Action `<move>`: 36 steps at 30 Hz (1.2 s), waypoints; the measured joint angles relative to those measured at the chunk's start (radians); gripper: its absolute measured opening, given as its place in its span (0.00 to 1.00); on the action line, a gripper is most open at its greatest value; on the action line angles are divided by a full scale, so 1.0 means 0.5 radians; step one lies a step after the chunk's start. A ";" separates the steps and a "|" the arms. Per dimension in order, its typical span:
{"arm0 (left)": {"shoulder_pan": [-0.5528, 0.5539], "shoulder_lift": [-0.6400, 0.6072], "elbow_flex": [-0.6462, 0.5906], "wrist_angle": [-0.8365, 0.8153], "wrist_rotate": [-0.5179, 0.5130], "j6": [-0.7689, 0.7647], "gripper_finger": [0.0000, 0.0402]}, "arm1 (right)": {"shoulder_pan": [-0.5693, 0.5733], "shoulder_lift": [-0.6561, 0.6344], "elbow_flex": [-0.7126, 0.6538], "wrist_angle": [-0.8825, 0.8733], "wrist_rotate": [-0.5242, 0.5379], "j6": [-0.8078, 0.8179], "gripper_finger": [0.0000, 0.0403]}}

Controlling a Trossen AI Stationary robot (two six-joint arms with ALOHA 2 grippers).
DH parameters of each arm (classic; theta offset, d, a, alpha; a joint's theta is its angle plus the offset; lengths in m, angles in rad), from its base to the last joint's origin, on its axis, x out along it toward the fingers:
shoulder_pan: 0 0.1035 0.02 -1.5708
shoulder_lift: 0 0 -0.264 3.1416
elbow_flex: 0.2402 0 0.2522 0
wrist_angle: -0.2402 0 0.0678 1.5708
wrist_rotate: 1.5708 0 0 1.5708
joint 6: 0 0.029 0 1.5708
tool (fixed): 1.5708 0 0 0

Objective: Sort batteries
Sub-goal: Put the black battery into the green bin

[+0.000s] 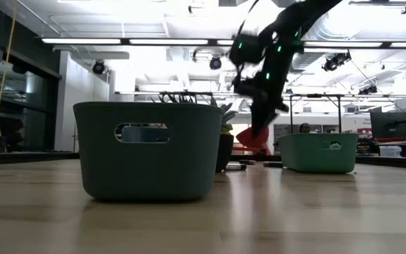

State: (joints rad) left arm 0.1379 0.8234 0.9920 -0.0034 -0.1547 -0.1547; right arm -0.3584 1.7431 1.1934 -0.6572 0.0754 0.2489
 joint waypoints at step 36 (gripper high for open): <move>-0.002 0.028 0.000 -0.012 -0.024 -0.072 0.48 | -0.008 0.400 0.018 -0.260 -0.025 -0.192 0.24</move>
State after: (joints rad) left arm 0.1368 0.8375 0.9920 -0.0095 -0.1665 -0.1905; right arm -0.3622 1.9434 1.2023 -0.7872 0.0631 0.1527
